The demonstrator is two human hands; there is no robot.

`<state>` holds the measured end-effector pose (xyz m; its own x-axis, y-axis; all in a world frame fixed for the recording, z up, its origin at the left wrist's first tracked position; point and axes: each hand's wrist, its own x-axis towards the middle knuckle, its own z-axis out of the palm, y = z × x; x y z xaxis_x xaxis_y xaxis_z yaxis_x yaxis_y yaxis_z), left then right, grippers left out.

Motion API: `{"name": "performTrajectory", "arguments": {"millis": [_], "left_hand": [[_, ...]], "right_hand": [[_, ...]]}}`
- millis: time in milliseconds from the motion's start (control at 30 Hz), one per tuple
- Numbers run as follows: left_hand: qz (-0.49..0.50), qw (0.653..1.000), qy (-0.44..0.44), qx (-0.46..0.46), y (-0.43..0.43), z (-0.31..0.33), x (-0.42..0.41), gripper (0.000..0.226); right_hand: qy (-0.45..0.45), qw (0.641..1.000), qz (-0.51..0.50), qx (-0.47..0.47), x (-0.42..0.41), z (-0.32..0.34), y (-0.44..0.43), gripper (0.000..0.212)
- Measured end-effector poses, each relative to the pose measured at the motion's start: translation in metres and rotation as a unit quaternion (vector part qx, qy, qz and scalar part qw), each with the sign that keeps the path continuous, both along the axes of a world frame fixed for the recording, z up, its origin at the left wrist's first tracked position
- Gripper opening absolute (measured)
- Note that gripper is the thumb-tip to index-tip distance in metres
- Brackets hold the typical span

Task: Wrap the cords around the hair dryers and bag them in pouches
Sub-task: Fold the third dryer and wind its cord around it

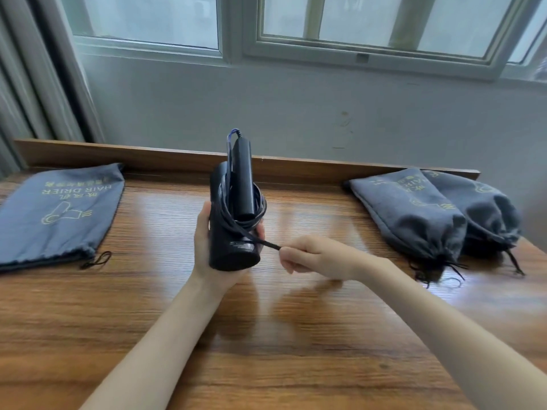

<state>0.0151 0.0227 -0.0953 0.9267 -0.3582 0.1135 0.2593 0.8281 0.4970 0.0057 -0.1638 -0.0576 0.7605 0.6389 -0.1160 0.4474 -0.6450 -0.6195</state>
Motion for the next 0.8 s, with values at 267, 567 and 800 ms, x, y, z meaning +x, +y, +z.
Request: {"name": "performTrajectory", "arguments": {"millis": [267,567,800], "left_hand": [[-0.136,0.974,-0.101,0.153,-0.006,0.002,-0.004,0.049],[-0.208,0.859,-0.085,0.460,0.002,0.011,-0.010,0.067],[-0.160,0.842,-0.058,0.511,-0.004,0.016,-0.011,0.043]], "right_hand": [[-0.088,0.991,-0.020,-0.101,0.028,0.041,-0.036,0.023],[0.054,0.994,-0.002,-0.095,0.041,0.076,-0.062,0.006],[-0.054,0.997,-0.046,-0.039,0.032,0.089,-0.041,0.004]]}}
